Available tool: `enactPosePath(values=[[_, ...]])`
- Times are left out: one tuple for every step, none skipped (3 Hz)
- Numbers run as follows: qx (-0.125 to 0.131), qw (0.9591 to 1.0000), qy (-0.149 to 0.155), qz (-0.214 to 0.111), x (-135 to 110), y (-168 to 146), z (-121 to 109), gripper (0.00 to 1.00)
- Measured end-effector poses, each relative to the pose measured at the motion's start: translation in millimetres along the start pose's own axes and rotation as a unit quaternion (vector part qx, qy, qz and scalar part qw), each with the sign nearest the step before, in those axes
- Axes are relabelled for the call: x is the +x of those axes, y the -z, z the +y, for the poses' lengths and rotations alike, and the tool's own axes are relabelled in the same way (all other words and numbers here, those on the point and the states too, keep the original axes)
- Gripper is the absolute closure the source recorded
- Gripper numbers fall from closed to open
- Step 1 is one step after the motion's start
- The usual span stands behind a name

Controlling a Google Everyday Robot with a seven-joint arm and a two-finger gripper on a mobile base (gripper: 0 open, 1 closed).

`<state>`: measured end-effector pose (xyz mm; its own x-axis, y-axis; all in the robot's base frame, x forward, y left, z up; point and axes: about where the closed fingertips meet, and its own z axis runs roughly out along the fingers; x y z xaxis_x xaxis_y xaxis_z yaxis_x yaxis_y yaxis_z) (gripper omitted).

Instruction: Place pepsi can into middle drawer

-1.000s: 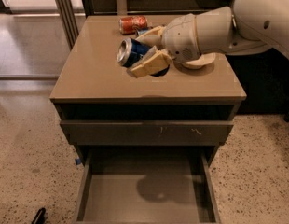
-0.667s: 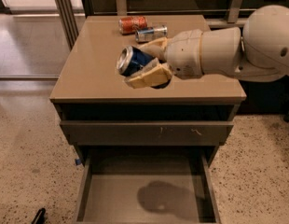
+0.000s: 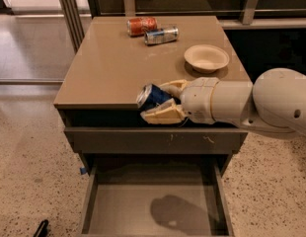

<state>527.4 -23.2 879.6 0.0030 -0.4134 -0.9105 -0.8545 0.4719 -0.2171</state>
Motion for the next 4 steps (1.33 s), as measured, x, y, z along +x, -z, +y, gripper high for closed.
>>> enactPosePath(values=[[0.000, 1.0000, 0.000, 0.000, 0.1, -0.1, 0.1, 1.00], [-0.014, 0.9999, -0.006, 0.004, 15.1, -10.8, 4.9, 1.00], [0.002, 0.9984, -0.053, 0.019, 65.0, -18.1, 16.2, 1.00], [0.035, 0.9915, -0.117, 0.046, 131.2, -24.4, 27.5, 1.00]])
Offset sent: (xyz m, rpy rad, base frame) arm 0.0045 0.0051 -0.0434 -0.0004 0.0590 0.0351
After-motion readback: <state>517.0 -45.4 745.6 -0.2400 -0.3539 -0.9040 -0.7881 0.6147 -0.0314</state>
